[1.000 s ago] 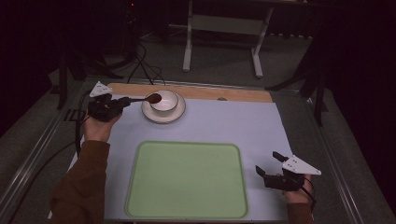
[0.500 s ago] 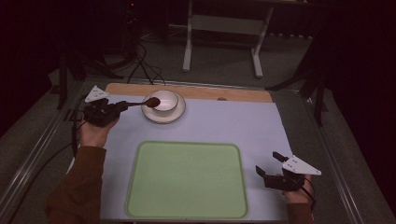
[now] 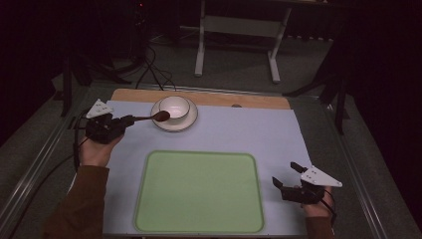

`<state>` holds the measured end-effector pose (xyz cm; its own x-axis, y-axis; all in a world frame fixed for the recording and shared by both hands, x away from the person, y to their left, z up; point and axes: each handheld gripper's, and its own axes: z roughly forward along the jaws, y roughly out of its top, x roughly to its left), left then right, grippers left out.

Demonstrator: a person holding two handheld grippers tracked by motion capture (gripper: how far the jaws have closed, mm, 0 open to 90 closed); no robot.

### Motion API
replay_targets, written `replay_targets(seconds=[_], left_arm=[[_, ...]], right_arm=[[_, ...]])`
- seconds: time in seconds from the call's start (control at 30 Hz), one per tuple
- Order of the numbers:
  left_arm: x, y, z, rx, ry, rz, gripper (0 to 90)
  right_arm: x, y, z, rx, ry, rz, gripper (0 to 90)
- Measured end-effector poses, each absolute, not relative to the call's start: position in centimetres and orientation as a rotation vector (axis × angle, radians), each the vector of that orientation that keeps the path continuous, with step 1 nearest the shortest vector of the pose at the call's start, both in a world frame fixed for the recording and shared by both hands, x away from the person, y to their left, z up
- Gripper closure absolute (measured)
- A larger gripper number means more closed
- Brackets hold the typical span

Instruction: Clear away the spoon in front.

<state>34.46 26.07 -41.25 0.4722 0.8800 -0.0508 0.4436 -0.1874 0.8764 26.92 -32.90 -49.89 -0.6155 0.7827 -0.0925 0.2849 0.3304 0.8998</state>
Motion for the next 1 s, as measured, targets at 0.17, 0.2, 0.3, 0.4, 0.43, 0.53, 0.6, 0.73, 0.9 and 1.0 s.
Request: replay_targets(seconds=[0.17,0.2,0.3,0.4,0.43,0.53,0.6,0.73,0.9,1.0], left_arm=[[34.1,26.0,-41.5,1.816,1.123,0.596,83.6],[33.9,26.1,-41.5,1.817,1.124,0.592,83.6],[33.6,26.1,-41.6,1.825,1.125,0.591,83.6],[33.3,26.0,-41.7,1.834,1.124,0.591,83.6],[33.2,26.0,-41.7,1.834,1.125,0.59,83.6],[32.9,26.0,-41.8,1.84,1.124,0.588,83.6],[32.7,26.0,-41.9,1.841,1.125,0.583,83.6],[32.4,26.0,-42.0,1.851,1.127,0.578,83.6],[31.8,26.1,-42.5,1.859,1.137,0.566,83.6],[31.5,26.1,-42.7,1.862,1.14,0.559,83.6]], right_arm=[[26.9,-32.9,-49.9,0.934,2.077,1.249,12.7],[26.9,-32.9,-49.9,0.935,2.077,1.249,12.7],[26.9,-32.9,-49.9,0.934,2.077,1.249,12.7],[26.9,-32.9,-49.9,0.935,2.077,1.248,12.7],[26.9,-32.9,-49.9,0.935,2.077,1.248,12.7],[26.9,-32.9,-49.9,0.934,2.077,1.248,12.7],[26.9,-32.9,-49.9,0.933,2.077,1.248,12.7],[26.9,-32.9,-49.9,0.933,2.077,1.247,12.7],[26.9,-32.9,-49.9,0.935,2.077,1.249,12.7],[26.9,-32.9,-49.9,0.936,2.077,1.248,12.7]])
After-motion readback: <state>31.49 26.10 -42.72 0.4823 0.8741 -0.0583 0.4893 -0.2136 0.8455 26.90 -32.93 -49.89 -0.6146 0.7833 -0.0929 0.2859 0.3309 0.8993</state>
